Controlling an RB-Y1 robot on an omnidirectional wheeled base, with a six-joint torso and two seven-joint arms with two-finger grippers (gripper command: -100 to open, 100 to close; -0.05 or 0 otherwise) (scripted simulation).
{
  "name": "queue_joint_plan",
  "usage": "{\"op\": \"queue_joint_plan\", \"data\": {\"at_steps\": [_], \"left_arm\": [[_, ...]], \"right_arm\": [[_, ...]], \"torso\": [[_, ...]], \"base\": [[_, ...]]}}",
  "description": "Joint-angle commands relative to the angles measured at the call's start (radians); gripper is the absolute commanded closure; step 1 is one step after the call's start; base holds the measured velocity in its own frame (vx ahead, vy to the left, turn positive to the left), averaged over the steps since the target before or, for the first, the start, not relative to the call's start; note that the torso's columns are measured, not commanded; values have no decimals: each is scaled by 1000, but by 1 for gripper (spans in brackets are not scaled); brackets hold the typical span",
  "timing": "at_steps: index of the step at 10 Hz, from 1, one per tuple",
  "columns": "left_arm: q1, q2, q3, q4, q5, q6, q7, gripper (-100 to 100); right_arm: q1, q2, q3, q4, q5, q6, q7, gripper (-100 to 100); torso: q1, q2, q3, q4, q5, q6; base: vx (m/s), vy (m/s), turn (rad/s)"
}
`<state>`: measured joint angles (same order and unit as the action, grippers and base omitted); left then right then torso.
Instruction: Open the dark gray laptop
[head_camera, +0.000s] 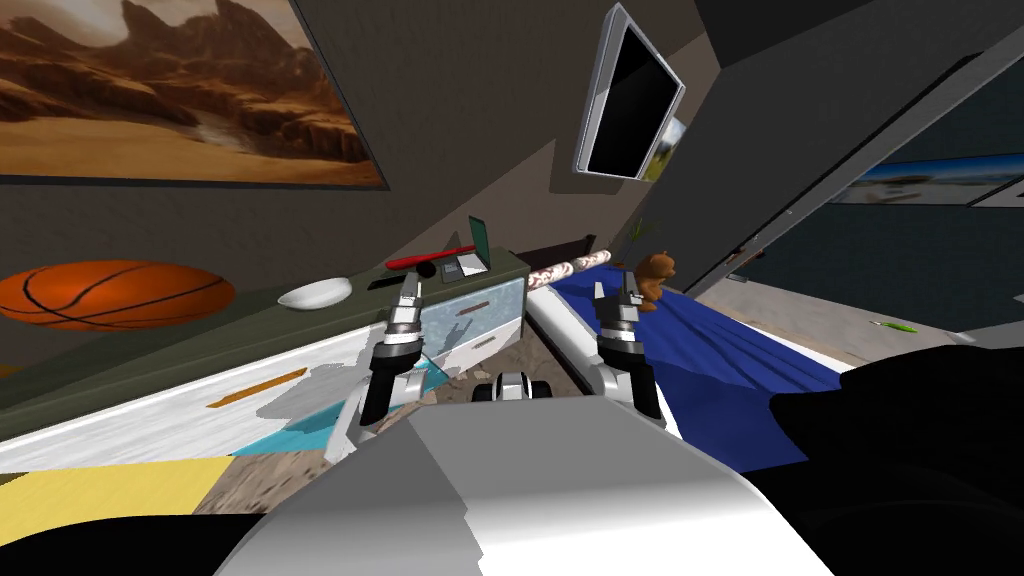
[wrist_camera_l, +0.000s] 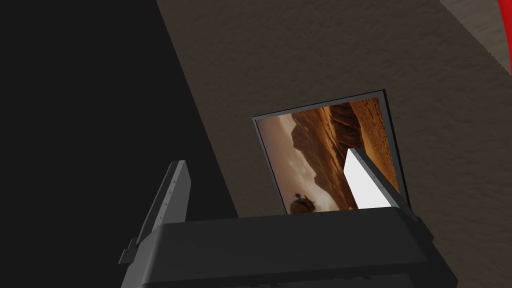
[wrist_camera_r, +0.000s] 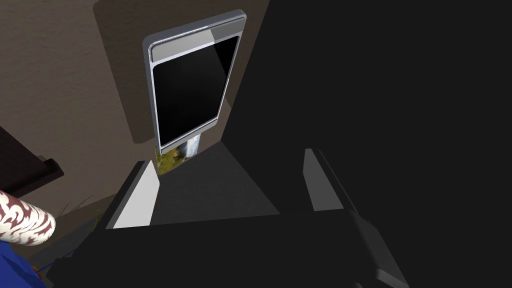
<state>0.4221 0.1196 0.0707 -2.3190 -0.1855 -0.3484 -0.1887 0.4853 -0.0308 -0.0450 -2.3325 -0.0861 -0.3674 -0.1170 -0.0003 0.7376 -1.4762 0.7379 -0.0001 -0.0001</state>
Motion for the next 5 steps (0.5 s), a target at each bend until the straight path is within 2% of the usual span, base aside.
{"op": "queue_joint_plan", "data": {"at_steps": [1, 2, 3, 4, 5], "left_arm": [[-23, 20, 25, -10, -31, 72, -19, -100], [-39, 29, 41, -17, -53, 95, -32, -100], [-39, 29, 41, -17, -53, 114, -32, -100], [-56, 36, 58, -24, -77, 144, -47, -100], [-56, 36, 58, -24, -77, 158, -47, -100]], "right_arm": [[0, 0, 0, 0, 0, 0, 0, 0], [0, 0, 0, 0, 0, 0, 0, 0], [0, 0, 0, 0, 0, 0, 0, 0], [0, 0, 0, 0, 0, 0, 0, 0], [0, 0, 0, 0, 0, 0, 0, 0]], "torso": [[1, 1, 0, 0, 0, 0], [0, 1, 0, 0, 0, 0], [0, 0, 0, 0, 0, 0], [1, 1, 0, 0, 0, -1], [0, 1, 0, 0, 0, 0]], "base": [[21, -15, -164], [32, -19, -259], [21, -11, -75], [18, -17, -182], [16, -9, -90]]}}
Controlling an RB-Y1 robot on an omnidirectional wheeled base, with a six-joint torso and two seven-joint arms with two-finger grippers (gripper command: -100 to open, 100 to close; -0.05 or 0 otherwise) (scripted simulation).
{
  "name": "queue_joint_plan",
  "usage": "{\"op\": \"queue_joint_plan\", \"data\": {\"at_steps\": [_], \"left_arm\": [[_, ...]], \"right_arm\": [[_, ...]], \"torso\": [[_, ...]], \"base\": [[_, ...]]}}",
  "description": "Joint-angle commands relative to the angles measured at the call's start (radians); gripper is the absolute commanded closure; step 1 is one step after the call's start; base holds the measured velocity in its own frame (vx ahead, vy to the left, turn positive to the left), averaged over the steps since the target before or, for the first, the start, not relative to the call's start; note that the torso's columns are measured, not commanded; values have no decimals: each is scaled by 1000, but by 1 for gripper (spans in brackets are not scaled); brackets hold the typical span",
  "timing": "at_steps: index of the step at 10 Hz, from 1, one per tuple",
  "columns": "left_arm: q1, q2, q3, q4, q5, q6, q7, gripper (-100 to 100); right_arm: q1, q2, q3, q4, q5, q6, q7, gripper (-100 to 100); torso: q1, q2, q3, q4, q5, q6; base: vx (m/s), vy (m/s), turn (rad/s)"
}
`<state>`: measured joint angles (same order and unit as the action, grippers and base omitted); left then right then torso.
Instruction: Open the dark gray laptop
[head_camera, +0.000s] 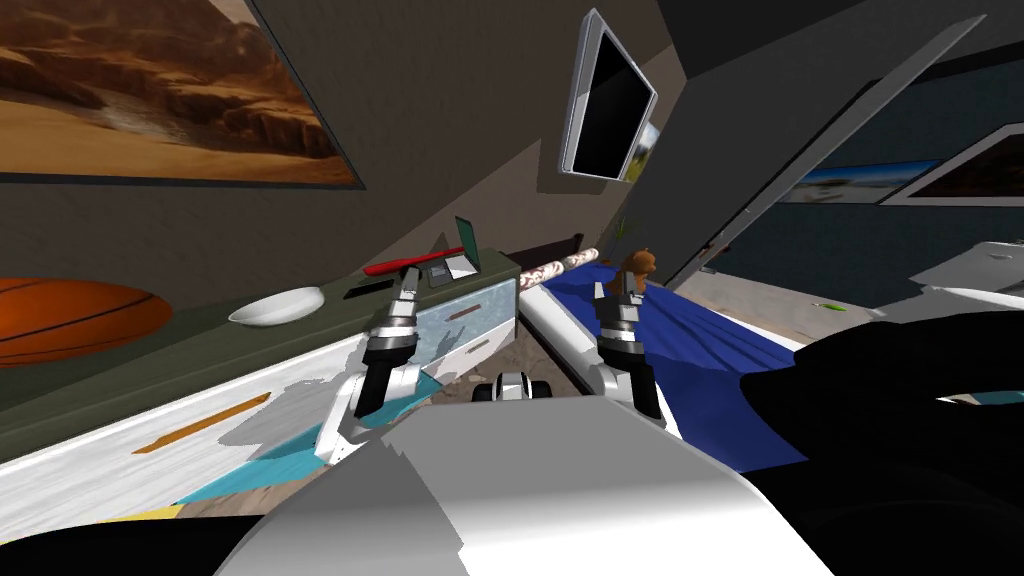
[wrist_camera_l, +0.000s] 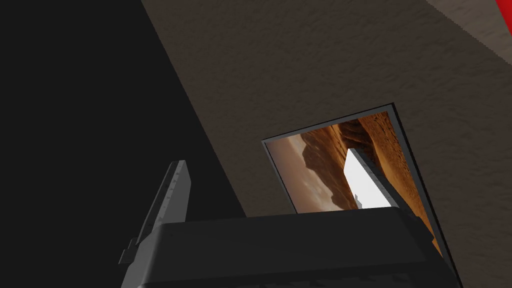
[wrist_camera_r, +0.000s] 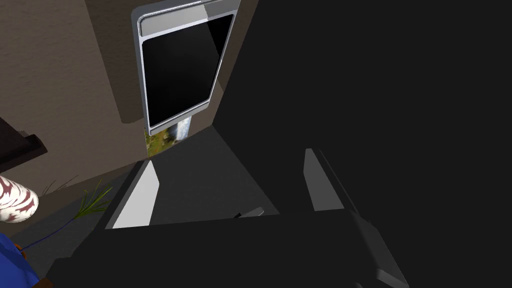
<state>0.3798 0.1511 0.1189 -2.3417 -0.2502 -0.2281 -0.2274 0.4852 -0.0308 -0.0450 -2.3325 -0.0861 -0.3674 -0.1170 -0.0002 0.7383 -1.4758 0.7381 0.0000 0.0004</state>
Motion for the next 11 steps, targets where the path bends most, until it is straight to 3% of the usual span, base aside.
{"op": "queue_joint_plan", "data": {"at_steps": [1, 2, 5, 6, 9, 10, 11], "left_arm": [[-31, 11, 28, -10, -37, 75, -23, -100], [-31, 11, 28, -10, -37, 85, -23, -100], [-69, 20, 67, -27, -91, 166, -56, -100], [-69, 20, 67, -27, -91, 188, -56, -100], [-110, 26, 110, -44, -149, 272, -91, -100], [-110, 26, 110, -44, -149, 298, -91, -100], [-132, 28, 132, -53, -180, 329, -110, -100]], "right_arm": [[0, 0, 0, 0, 0, 0, 0, 0], [0, 0, 0, 0, 0, 0, 0, 0], [0, 0, 0, 0, 0, 0, 0, 0], [0, 0, 0, 0, 0, 0, 0, 0], [0, 0, 0, 0, 0, 0, 0, 0], [0, 0, 0, 0, 0, 0, 0, 0], [0, 0, 0, 0, 0, 0, 0, 0]], "torso": [[1, 0, 0, 0, 0, -1], [0, -1, 0, 0, 0, 0], [0, 0, 0, 0, 0, -1], [0, -1, 0, 0, 0, 0], [0, 0, 0, 0, 0, -1], [0, 0, 0, 0, 0, 0], [0, 0, 0, 0, 0, -1]], "base": [[24, -14, -168], [20, -10, -106], [23, -14, -185], [23, -7, -92], [29, -14, -189], [24, -10, -107], [25, -15, -194]]}}
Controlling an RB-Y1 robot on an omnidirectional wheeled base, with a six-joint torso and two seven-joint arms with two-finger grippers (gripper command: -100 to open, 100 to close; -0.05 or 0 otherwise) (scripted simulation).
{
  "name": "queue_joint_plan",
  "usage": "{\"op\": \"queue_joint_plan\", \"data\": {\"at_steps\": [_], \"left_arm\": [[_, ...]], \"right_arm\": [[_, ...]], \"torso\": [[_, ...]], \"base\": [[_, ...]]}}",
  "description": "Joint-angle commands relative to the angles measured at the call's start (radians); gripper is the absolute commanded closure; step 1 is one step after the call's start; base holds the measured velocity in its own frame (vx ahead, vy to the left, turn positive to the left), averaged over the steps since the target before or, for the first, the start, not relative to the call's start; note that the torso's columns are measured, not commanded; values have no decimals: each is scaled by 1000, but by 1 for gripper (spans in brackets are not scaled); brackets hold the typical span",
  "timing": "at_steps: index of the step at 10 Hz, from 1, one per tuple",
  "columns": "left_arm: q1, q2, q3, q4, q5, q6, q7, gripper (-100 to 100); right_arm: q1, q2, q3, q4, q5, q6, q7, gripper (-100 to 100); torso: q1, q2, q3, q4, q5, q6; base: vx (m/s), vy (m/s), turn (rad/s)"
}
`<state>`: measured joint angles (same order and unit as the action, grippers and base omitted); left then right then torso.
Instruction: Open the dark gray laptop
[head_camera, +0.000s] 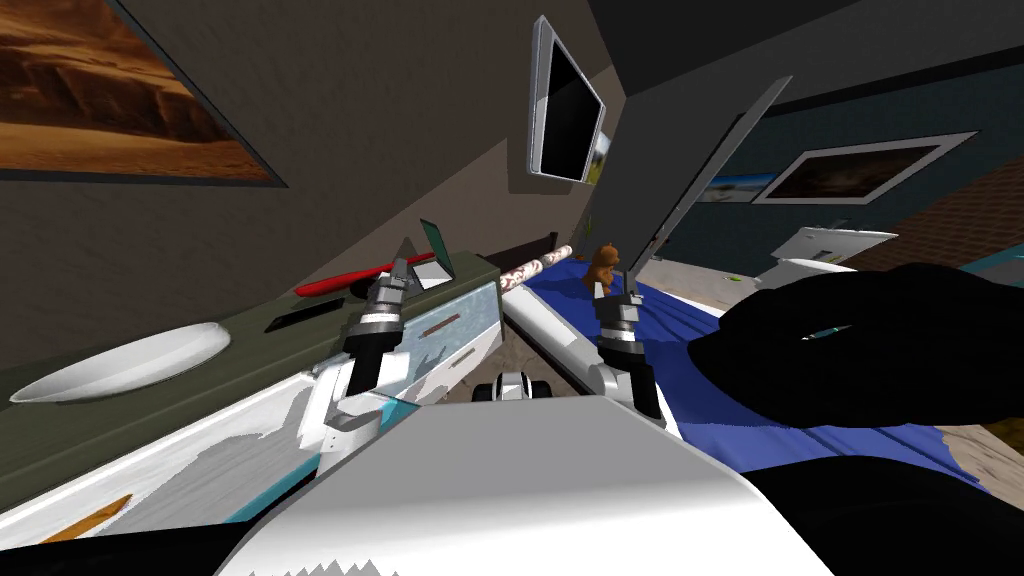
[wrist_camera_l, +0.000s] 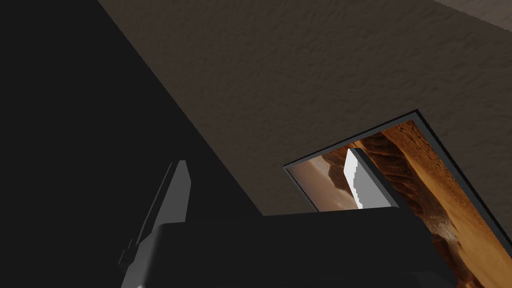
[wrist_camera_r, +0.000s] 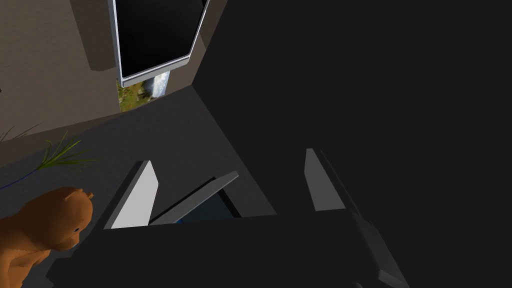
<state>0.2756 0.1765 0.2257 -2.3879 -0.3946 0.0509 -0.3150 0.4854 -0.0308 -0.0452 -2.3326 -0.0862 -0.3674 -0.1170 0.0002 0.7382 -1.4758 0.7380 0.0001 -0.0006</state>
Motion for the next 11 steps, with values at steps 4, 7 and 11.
{"op": "queue_joint_plan", "data": {"at_steps": [4, 7, 11], "left_arm": [[-73, 7, 71, -23, -99, 165, -61, -100], [-96, 9, 95, -30, -131, 260, -80, -100], [-144, 11, 143, -44, -196, 387, -120, -100]], "right_arm": [[0, 0, 0, 0, 0, 0, 0, 0], [0, 0, 0, 0, 0, 0, 0, 0], [0, 0, 0, 0, 0, 0, 0, 0]], "torso": [[0, 0, 0, 0, 0, 0], [-1, 0, 0, 0, 0, 1], [0, -1, 0, 0, 0, 1]], "base": [[30, -9, -174], [31, -8, -186], [32, -7, -181]]}}
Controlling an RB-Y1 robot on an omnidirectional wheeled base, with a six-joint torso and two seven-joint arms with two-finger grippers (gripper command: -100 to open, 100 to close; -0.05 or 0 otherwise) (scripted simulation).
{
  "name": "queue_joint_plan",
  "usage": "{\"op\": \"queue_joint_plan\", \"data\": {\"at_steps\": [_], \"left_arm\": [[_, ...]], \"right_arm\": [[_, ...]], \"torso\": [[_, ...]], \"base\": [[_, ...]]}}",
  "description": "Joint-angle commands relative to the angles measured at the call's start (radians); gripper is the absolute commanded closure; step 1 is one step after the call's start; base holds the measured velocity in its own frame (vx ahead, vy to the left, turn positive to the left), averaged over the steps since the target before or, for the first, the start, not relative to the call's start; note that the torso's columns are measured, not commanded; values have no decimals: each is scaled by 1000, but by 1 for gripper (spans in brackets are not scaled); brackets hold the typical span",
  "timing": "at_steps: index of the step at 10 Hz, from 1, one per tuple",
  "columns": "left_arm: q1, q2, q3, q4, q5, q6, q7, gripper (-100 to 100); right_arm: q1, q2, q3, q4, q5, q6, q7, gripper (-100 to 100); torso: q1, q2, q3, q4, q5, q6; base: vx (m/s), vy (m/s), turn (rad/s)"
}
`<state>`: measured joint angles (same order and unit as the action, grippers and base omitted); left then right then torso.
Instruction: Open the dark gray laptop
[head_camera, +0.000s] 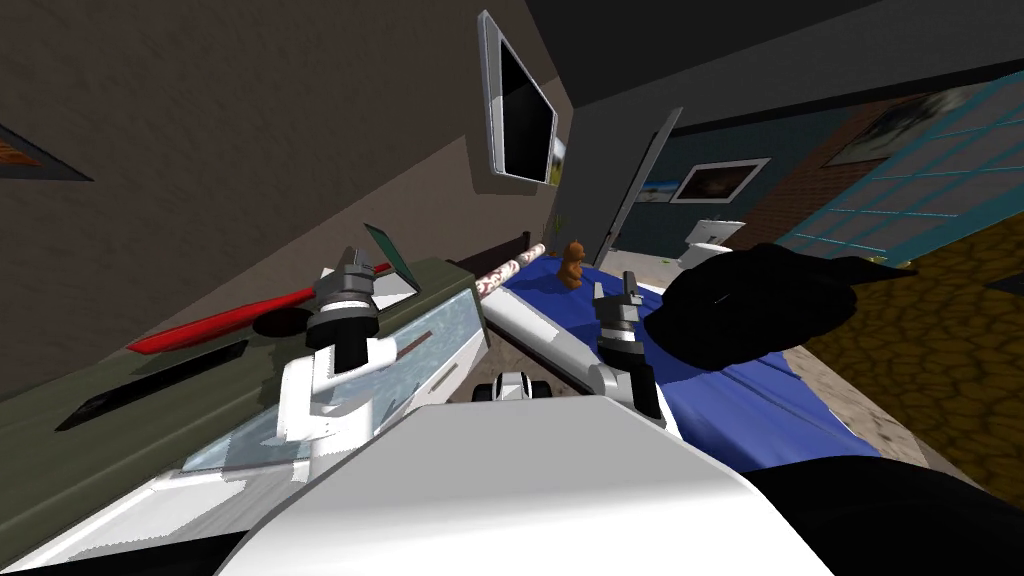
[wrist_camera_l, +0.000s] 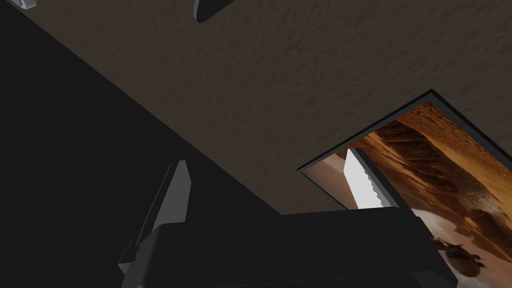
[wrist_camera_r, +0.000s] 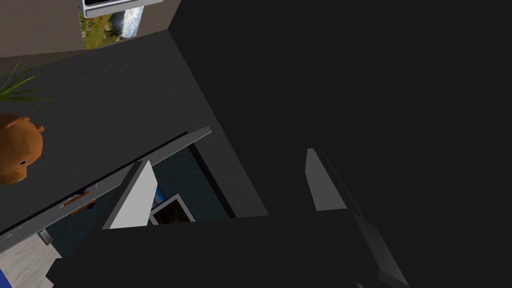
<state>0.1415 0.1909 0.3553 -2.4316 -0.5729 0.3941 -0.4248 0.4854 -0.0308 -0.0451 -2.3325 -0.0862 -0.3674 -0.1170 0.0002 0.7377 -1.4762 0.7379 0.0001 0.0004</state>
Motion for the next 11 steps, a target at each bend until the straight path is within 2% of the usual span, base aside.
{"op": "queue_joint_plan", "data": {"at_steps": [1, 3, 4, 5, 6, 7, 8, 10, 11], "left_arm": [[-34, -2, 37, -6, -51, 75, -29, -100], [-34, -2, 37, -6, -51, 107, -29, -100], [-58, 0, 61, -12, -84, 143, -49, -100], [-58, 0, 61, -12, -84, 170, -49, -100], [-82, 1, 85, -17, -116, 204, -69, -100], [-82, 1, 85, -17, -116, 228, -69, -100], [-106, 2, 108, -21, -148, 256, -88, -100], [-106, 2, 108, -21, -148, 296, -88, -100], [-130, 3, 132, -25, -180, 337, -107, -100]], "right_arm": [[0, 0, 0, 0, 0, 0, 0, 0], [0, 0, 0, 0, 0, 0, 0, 0], [0, 0, 0, 0, 0, 0, 0, 0], [0, 0, 0, 0, 0, 0, 0, 0], [0, 0, 0, 0, 0, 0, 0, 0], [0, 0, 0, 0, 0, 0, 0, 0], [0, 0, 0, 0, 0, 0, 0, 0], [0, 0, 0, 0, 0, 0, 0, 0], [0, 0, 0, 0, 0, 0, 0, 0]], "torso": [[0, 0, 0, 0, 0, -1], [0, 1, 0, 0, 0, -1], [0, 1, 1, 0, 0, -1], [-1, 0, 0, 0, 0, 1], [0, 0, 0, 0, 0, -1], [0, 0, 0, 0, 0, 0], [0, 0, 0, 0, 0, -1], [0, 0, 0, 0, 0, -1], [0, 1, 1, 0, 0, -1]], "base": [[34, -4, -202], [22, -1, -87], [25, -8, -297], [26, 0, -145], [35, -9, -189], [30, -4, -127], [40, 0, -255], [22, 3, -57], [22, -6, -231]]}}
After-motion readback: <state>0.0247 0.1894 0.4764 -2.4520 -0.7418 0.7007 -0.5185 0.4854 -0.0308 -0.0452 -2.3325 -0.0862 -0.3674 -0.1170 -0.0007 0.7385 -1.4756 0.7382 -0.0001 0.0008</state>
